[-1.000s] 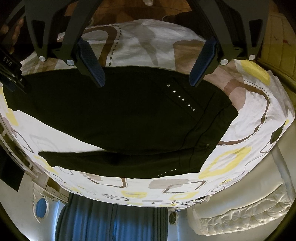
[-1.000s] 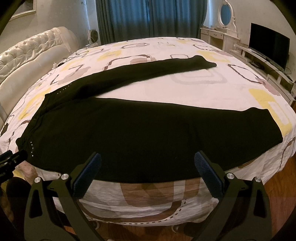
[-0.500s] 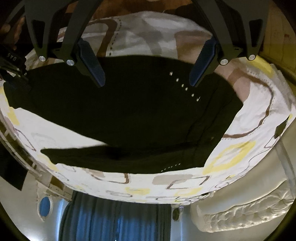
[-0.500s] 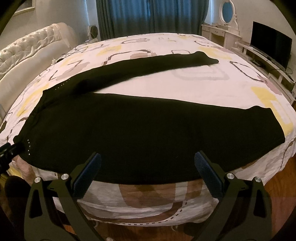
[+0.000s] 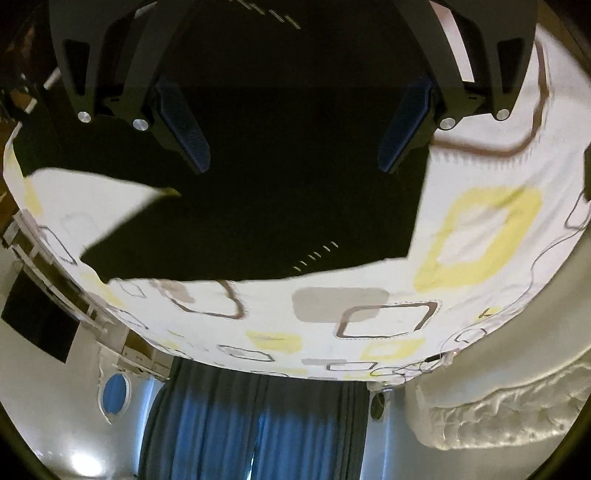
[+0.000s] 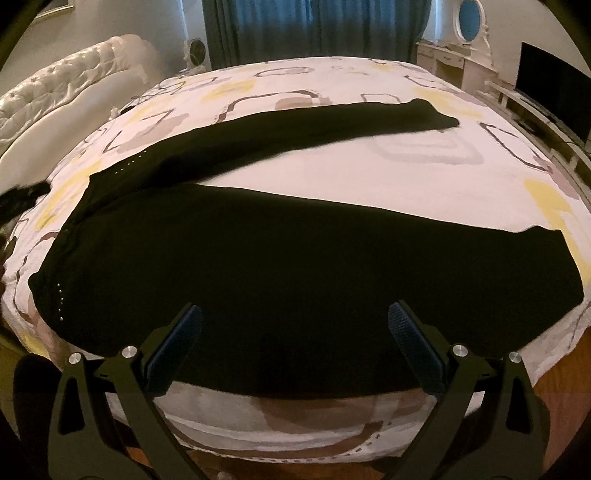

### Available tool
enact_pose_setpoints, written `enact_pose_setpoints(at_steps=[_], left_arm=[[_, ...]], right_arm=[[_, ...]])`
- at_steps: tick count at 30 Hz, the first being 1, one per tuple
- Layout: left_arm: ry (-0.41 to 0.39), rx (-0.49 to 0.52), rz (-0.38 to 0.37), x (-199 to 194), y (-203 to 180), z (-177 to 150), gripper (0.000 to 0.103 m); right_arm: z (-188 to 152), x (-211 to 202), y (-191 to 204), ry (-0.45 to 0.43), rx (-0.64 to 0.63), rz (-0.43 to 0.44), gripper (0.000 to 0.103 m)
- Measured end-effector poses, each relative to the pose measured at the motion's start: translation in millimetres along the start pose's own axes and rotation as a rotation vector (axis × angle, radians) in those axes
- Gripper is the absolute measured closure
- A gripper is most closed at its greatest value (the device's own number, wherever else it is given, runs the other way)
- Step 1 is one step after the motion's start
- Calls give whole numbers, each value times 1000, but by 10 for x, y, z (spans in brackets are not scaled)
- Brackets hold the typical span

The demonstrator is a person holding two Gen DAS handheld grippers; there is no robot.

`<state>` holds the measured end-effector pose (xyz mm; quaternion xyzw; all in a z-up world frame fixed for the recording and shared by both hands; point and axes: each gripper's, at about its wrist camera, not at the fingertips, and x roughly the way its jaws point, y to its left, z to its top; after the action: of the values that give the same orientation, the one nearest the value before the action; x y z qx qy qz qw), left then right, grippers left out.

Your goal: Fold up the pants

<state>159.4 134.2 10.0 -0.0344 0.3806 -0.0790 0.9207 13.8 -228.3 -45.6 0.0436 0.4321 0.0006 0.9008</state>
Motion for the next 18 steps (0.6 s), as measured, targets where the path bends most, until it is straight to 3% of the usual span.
enact_pose_setpoints(at_steps=[9, 13, 18], left_arm=[[68, -86, 40, 1157, 1053, 619, 12], [98, -100, -71, 1492, 1215, 689, 12], [130, -35, -170, 1750, 1206, 697, 12]], right_arm=[[239, 244, 185, 43, -15, 57, 2], [286, 394, 214, 78, -2, 69, 2], [283, 535, 231, 114, 10, 78, 2]])
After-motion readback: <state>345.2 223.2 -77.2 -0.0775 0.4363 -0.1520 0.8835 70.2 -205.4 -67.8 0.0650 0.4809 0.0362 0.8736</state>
